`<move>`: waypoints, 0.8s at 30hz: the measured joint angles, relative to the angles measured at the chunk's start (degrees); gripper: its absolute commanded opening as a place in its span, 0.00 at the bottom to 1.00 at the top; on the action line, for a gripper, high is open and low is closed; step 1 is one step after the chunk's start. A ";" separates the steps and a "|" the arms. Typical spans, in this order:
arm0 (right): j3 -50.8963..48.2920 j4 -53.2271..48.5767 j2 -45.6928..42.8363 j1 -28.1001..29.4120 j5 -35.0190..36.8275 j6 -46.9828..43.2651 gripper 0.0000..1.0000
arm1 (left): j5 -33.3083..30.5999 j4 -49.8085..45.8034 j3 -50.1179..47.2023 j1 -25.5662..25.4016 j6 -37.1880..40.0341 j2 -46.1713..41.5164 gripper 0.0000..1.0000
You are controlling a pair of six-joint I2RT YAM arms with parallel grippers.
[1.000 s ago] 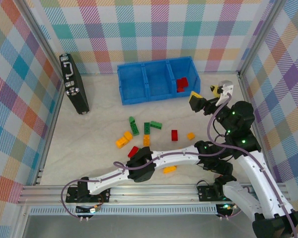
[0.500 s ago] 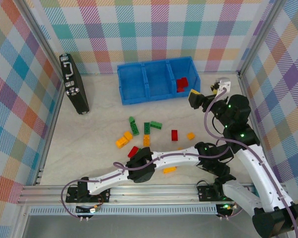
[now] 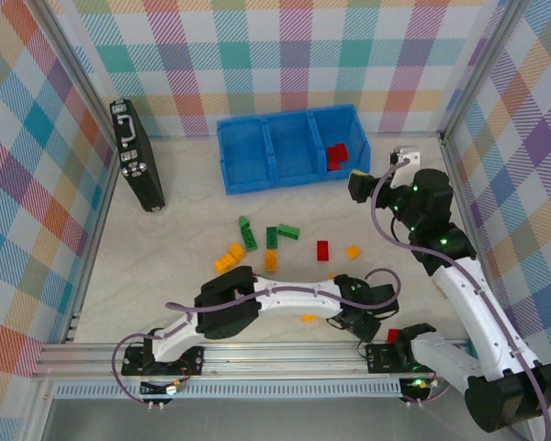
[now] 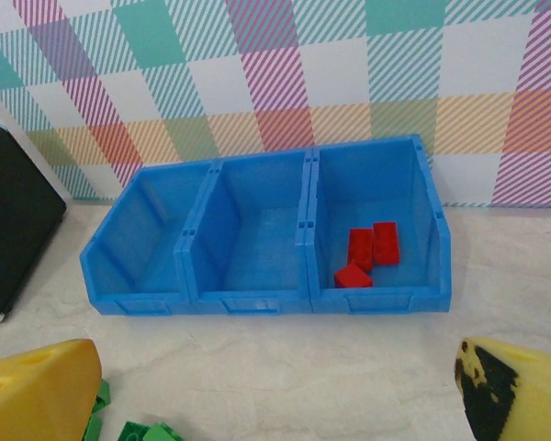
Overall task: Sort the legos into containers by color
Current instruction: Move the lego to the bottom-center of the table.
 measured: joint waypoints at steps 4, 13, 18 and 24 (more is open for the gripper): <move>1.81 -1.51 0.33 0.00 0.59 -0.81 0.99 | -2.67 -2.05 -1.29 0.11 0.28 -2.25 0.67; 3.54 -4.92 3.69 0.00 0.98 -1.55 0.99 | 1.70 6.21 -3.23 1.38 -0.35 -6.21 0.70; 4.92 -6.82 5.16 0.00 1.20 -1.60 0.99 | 3.72 9.79 3.19 3.10 -3.91 -1.99 0.73; 8.76 -9.64 5.86 0.00 1.68 -2.03 0.99 | 6.97 11.13 13.18 3.58 -9.25 5.86 0.74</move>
